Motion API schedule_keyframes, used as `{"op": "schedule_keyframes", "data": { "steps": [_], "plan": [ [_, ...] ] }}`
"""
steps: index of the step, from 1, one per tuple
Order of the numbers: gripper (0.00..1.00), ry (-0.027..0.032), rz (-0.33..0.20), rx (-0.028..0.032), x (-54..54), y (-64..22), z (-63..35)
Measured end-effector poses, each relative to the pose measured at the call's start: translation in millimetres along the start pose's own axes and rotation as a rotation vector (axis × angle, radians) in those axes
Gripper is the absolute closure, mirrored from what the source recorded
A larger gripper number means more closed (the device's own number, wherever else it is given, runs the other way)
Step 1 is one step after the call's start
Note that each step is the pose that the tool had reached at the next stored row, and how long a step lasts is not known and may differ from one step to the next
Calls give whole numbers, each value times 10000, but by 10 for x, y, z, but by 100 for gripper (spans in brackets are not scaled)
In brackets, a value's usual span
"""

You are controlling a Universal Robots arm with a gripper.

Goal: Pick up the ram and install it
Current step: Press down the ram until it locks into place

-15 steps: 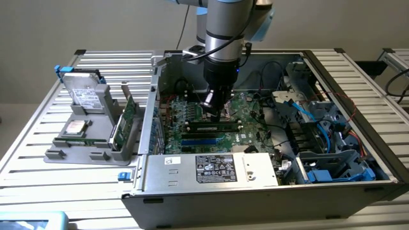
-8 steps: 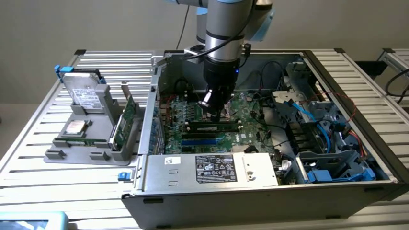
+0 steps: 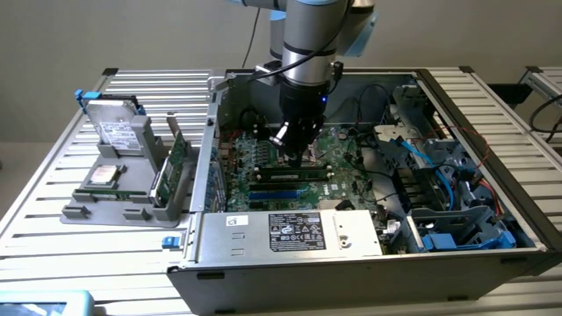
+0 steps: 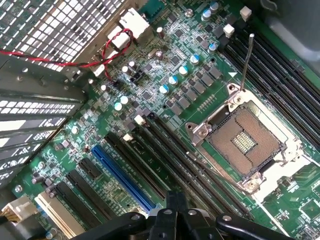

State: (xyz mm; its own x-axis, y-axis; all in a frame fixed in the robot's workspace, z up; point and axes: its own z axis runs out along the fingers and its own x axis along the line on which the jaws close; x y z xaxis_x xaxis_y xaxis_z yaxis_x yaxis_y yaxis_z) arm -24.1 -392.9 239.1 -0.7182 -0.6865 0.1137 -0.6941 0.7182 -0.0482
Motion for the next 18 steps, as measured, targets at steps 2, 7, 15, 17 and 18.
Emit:
{"op": "schedule_keyframes", "data": {
  "steps": [2,7,15,17,18],
  "plan": [
    [89,-1,250,-13,1,0,0],
    [89,-41,846,-21,0,0,1],
    [89,-196,1657,81,0,-1,1],
    [89,-206,1889,78,0,0,1],
    [89,-211,2002,77,0,0,1]
  ]
}}
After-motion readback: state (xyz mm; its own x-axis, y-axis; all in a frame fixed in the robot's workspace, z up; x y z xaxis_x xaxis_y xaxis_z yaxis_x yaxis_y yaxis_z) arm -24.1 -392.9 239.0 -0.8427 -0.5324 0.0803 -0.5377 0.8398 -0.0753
